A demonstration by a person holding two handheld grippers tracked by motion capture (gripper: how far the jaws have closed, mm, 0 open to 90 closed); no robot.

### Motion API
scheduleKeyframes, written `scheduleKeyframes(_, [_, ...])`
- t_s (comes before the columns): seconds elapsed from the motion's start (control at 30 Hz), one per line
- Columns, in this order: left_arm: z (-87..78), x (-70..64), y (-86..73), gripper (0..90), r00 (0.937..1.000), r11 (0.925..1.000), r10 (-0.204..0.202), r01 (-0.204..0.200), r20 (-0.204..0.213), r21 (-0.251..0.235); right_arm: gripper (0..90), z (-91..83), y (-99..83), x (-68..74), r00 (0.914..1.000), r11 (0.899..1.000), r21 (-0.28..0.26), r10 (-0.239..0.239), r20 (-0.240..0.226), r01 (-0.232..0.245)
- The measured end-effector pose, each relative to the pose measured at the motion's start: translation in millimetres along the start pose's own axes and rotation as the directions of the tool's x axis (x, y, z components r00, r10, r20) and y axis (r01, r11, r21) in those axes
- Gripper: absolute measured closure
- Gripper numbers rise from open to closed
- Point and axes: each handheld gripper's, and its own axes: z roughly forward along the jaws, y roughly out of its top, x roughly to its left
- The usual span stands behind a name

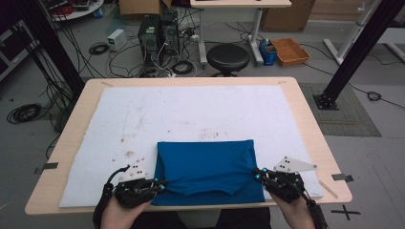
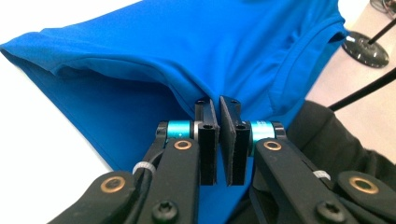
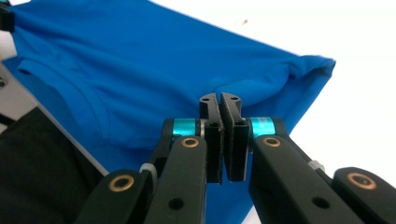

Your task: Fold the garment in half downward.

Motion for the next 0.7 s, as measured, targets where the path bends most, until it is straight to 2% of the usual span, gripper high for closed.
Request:
scheduleKeyframes(0.2, [8.0,-5.1,-15.4,85.7,1.0,0.999,0.001,-0.001,0.004,0.045,88.4,-2.4,-14.9,8.0,0.9998,0.999,0.034,-0.022,0.003,0.022])
scheduleKeyframes(0.33, [10.0,-5.4,-19.7,85.7,0.9999,0.9986,-0.008,0.007,0.009,0.052,88.4,-1.1,-20.2,10.5,0.9997,0.999,0.047,-0.026,0.0,0.026])
scheduleKeyframes(0.47, [11.2,-5.4,-22.0,84.4,0.9999,0.998,0.003,-0.004,0.013,0.063,88.1,0.6,-24.0,14.0,0.9981,0.996,0.064,-0.06,0.018,0.059])
scheduleKeyframes(0.53, [12.2,-6.4,-23.3,74.7,0.9998,0.9972,0.019,-0.019,-0.002,0.072,83.3,2.4,-26.2,14.0,0.9967,0.995,0.069,-0.076,0.029,0.074])
scheduleKeyframes(0.6, [11.3,-7.1,-23.7,70.7,0.9991,0.9969,0.039,-0.038,-0.014,0.069,79.8,1.2,-27.5,13.5,0.9968,0.996,0.064,-0.068,0.043,0.065])
scheduleKeyframes(0.67, [8.7,-5.9,-20.6,63.2,0.9986,0.9981,0.043,-0.042,-0.03,0.046,72.1,-2.0,-25.9,12.4,0.9967,0.998,0.04,-0.059,0.056,0.057])
scheduleKeyframes(0.7, [7.2,-4.2,-17.7,61.1,0.9981,0.9986,0.044,-0.043,-0.044,0.03,71.7,-3.7,-23.9,11.6,0.9963,0.998,0.026,-0.053,0.067,0.052])
